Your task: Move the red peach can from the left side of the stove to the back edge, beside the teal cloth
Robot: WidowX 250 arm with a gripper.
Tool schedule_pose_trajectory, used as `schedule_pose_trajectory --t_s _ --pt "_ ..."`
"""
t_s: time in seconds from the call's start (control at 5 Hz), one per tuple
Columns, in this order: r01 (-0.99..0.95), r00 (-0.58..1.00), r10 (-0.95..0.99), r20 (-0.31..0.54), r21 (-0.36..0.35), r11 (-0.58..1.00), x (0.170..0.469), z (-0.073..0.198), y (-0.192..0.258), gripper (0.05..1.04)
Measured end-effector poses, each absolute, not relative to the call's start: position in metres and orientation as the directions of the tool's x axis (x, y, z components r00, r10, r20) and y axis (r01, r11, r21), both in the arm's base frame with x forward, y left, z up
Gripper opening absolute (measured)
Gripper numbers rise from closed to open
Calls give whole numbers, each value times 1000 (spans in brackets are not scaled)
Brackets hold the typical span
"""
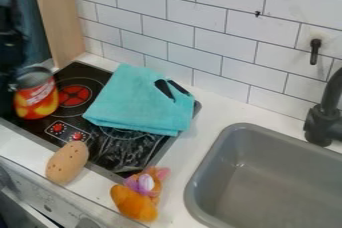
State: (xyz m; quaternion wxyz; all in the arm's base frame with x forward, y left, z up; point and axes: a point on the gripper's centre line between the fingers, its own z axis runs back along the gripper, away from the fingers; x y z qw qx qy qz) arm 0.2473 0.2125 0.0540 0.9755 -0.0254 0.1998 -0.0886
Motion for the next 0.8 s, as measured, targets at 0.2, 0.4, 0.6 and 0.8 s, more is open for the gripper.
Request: schedule_pose_trajectory --t_s 0.2,0.4,0.6,0.8 --pt "184 869 -223 -442 -131 974 249 54 191 1000" --pt "250 890 -277 -362 -122 961 269 45 176 1000" --pt "324 904 -328 -273 -63 944 304 50 166 1000" --pt "287 937 -284 -201 -14 958 332 41 175 1001"
